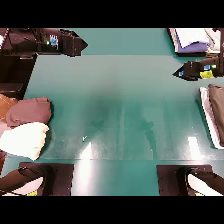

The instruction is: Fold the shirts.

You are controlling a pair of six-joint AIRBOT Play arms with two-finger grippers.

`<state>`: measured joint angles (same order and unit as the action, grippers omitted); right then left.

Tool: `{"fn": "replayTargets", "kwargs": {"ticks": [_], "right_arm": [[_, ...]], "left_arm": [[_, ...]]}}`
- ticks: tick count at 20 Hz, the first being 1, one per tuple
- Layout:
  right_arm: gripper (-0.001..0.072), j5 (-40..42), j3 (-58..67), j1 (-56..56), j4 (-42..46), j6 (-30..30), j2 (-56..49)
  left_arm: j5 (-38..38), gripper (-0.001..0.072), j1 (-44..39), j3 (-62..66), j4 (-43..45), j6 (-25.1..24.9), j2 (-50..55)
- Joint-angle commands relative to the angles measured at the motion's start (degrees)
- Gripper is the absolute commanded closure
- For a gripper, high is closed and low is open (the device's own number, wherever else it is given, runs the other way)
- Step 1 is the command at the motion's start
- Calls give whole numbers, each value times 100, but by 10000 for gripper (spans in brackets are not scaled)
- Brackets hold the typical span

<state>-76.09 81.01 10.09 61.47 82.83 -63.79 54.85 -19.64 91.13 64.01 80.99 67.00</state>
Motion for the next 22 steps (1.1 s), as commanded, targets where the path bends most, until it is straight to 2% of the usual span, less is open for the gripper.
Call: {"fn": "replayTargets", "kwargs": {"ticks": [1, 3, 5, 7, 10, 12, 13, 14, 15, 22], "right_arm": [[692, -26, 2, 7, -2, 4, -2], [692, -63, 2, 7, -2, 4, -2], [692, -66, 2, 7, -2, 4, -2], [692, -63, 2, 7, 0, 4, -2], [692, -50, 2, 7, 4, 4, -2], [692, -42, 2, 7, 2, 4, -2], [692, -39, 2, 7, 2, 4, -2], [692, -39, 2, 7, 2, 4, -2], [692, -42, 2, 7, 2, 4, -2], [692, -39, 2, 7, -2, 4, -2]], "left_arm": [[-2, 683, -2, 0, -4, 2, 0], [-17, 683, -2, 0, -125, 0, 0], [-173, 683, 55, 7, 144, -37, -17], [531, 683, 411, 96, 654, 35, -66], [1600, 682, 1340, -17, 1875, 466, -111], [1998, 656, 1954, -426, 2352, 575, -111], [2024, 400, 2227, -723, 2420, 570, -111], [2000, 78, 2496, -1084, 2426, 575, -111], [1912, 44, 2710, -1429, 2428, 584, -109], [501, 43, 3447, -3707, 3080, 625, 0]]}}
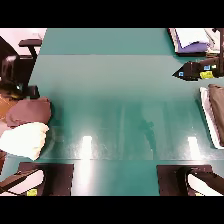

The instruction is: Fold the shirts.

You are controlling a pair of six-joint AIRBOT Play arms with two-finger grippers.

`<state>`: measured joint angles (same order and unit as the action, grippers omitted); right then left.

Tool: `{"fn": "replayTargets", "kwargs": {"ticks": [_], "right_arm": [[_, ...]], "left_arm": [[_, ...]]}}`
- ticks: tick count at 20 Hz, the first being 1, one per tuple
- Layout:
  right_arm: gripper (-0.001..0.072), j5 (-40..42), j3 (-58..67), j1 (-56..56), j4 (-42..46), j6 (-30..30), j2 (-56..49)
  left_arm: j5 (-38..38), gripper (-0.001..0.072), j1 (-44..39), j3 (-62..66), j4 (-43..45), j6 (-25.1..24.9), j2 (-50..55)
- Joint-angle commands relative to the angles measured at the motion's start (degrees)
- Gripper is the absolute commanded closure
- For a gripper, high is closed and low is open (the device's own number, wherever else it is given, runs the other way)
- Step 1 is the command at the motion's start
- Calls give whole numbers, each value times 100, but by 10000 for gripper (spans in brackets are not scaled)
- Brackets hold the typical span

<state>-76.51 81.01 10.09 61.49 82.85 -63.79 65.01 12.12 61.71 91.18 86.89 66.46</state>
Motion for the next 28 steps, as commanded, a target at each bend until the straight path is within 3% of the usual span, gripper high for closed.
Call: {"fn": "replayTargets", "kwargs": {"ticks": [1, 3, 5, 7, 10, 13, 17, 20, 24, 28], "right_arm": [[692, 7, 2, 7, -2, 2, -2], [693, 50, 2, 7, -4, 2, -2], [692, 101, 2, 7, -4, 2, -2], [692, 173, 9, 7, -15, 2, 2], [693, 308, 9, 2, -52, 2, 142], [693, 796, 9, -33, -48, 2, 511], [693, 1436, 9, -361, -52, 4, 964], [693, 1502, 9, -789, -52, 4, 1178], [693, 1429, 9, -1250, -59, 4, 1318], [693, 1204, 13, -1316, -52, 2, 1318]], "left_arm": [[-551, 44, 291, -898, 363, 33, 107], [-531, 48, 291, -962, 378, 42, 155], [-337, 515, 291, -831, 378, 74, 144], [-83, 683, 291, -498, 365, 66, 66], [140, 684, 160, 398, 181, 42, -463], [492, 685, -494, 1604, -11, 9, -1161], [1152, 686, -2138, 3025, -201, 125, -1504], [1038, 686, -3368, 3274, -151, 448, -1469], [789, 685, -4798, 3274, -170, 732, -669], [-328, 682, -5923, 3274, -527, 592, 780]]}}
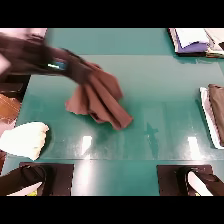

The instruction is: Fold the shirts.

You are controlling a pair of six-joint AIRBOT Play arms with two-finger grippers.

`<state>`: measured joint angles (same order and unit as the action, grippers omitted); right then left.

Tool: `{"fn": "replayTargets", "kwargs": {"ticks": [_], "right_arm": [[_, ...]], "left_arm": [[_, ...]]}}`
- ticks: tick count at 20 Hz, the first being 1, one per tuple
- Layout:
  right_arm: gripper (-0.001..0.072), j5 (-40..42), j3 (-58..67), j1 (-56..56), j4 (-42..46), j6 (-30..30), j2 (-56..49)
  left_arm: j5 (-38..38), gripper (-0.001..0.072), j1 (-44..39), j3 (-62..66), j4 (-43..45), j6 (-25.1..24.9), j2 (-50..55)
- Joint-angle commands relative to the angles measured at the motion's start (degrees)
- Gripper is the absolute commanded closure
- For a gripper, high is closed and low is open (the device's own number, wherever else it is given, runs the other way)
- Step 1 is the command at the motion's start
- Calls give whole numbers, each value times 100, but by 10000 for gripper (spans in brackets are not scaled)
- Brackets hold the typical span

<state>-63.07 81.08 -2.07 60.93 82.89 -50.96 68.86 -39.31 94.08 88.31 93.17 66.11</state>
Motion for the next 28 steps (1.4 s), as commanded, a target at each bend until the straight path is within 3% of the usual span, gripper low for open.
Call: {"fn": "replayTargets", "kwargs": {"ticks": [1, 2, 3, 5, 9, 11, 14, 16, 26, 28], "right_arm": [[693, -203, 7, -98, 4, 0, 35], [693, -258, 7, -98, 4, 0, 35], [693, -297, 7, -98, 4, 0, 35], [693, -332, 7, -98, 7, 0, 35], [693, -396, 0, -98, 7, -2, 35], [693, -470, 0, -98, 9, -2, 33], [693, -509, 0, -98, 9, -2, 33], [693, -507, 0, -98, 9, -2, 33], [693, -927, -11, -98, 55, -2, -57], [693, -1099, -11, -98, 44, -2, -181]], "left_arm": [[-1040, 617, -918, 37, -385, -212, 1139], [-1246, 382, -946, 39, -459, -229, 1353], [-1261, 206, -898, 66, -345, -201, 1471], [-914, 208, -481, 68, -223, -203, 1412], [481, 208, 1298, 33, -184, -203, 1241], [721, 208, 2118, -256, -485, -214, 1239], [509, 208, 2909, -1117, -1453, -509, 1241], [205, 207, 3018, -1725, -1893, -831, 1248], [-1064, 207, 3147, -2282, -1941, -973, 2146], [-1189, 207, 3147, -2284, -2238, -1226, 2260]]}}
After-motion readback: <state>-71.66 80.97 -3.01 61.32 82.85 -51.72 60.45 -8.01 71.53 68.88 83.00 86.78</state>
